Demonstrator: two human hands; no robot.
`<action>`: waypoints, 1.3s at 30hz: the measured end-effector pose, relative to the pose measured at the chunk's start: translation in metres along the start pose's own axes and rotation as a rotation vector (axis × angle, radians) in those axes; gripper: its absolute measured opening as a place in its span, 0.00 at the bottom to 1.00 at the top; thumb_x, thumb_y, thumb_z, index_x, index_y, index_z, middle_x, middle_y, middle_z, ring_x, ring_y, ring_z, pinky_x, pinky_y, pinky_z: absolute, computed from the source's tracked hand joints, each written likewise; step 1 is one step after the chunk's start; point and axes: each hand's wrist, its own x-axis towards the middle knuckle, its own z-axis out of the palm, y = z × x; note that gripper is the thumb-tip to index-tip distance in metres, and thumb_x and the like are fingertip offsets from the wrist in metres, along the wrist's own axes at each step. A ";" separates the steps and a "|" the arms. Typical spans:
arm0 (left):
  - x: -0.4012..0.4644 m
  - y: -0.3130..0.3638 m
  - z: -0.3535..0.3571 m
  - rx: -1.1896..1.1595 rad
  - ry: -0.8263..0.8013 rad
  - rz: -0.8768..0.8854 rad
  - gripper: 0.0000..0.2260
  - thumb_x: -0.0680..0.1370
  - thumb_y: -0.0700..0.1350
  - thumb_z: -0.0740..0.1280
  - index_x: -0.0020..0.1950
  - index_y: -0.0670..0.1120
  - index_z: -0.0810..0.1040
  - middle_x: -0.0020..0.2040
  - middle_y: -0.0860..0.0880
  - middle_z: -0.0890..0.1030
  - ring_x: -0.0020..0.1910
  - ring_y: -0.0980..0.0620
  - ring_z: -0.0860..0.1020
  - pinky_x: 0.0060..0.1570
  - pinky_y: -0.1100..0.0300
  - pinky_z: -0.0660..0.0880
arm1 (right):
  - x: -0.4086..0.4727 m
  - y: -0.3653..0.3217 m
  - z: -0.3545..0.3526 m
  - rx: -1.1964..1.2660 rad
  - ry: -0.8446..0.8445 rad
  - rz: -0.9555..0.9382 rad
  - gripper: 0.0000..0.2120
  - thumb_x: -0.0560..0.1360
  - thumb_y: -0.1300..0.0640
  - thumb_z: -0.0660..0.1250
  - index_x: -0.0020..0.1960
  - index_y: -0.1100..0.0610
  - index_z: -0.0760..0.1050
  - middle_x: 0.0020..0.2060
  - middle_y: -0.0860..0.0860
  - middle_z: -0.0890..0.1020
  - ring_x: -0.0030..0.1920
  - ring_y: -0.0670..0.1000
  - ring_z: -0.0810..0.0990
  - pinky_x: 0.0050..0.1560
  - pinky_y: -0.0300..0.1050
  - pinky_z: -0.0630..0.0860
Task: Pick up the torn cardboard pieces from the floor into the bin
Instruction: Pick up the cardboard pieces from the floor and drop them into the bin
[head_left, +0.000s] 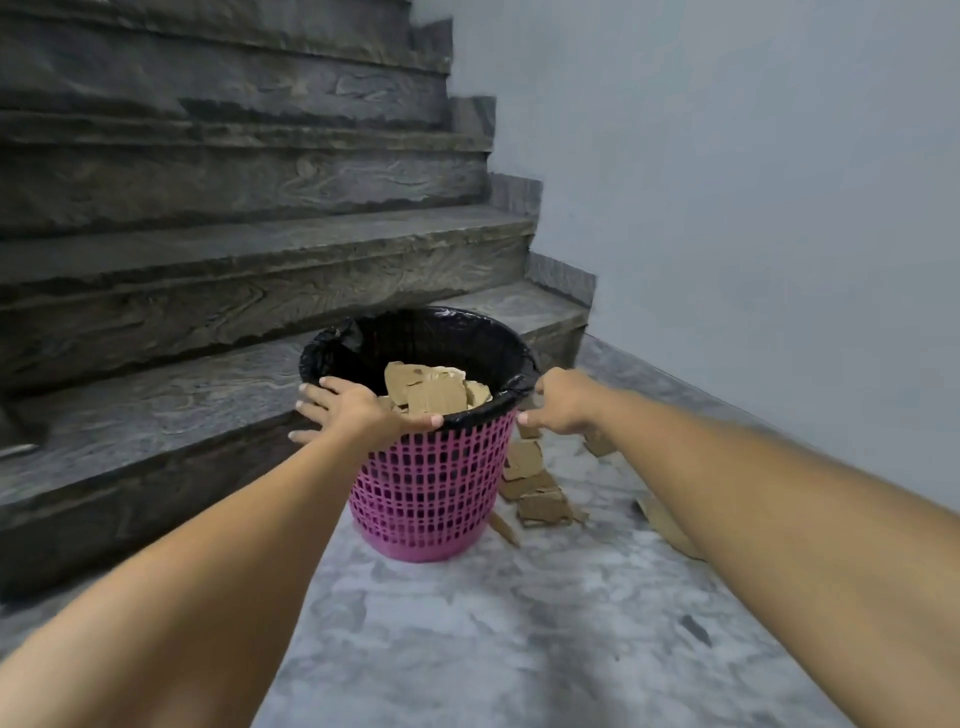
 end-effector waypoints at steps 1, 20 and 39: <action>-0.007 0.008 0.003 0.046 0.028 0.015 0.70 0.53 0.69 0.76 0.78 0.39 0.37 0.78 0.38 0.39 0.77 0.37 0.41 0.73 0.35 0.46 | -0.007 0.010 -0.004 -0.012 -0.026 0.016 0.28 0.77 0.45 0.67 0.66 0.65 0.73 0.63 0.60 0.78 0.58 0.59 0.79 0.59 0.53 0.77; -0.082 0.155 0.198 0.248 -0.369 0.721 0.23 0.71 0.51 0.75 0.63 0.43 0.78 0.57 0.45 0.81 0.55 0.47 0.79 0.55 0.55 0.76 | -0.081 0.314 0.000 0.226 -0.216 0.495 0.23 0.72 0.48 0.74 0.58 0.63 0.75 0.54 0.58 0.78 0.51 0.57 0.83 0.49 0.56 0.82; -0.069 0.246 0.471 0.647 -0.405 0.534 0.45 0.66 0.59 0.77 0.75 0.44 0.60 0.72 0.38 0.61 0.69 0.37 0.64 0.66 0.47 0.66 | -0.158 0.605 0.157 0.324 -0.050 0.998 0.30 0.69 0.55 0.75 0.68 0.61 0.71 0.63 0.61 0.76 0.64 0.61 0.74 0.62 0.51 0.71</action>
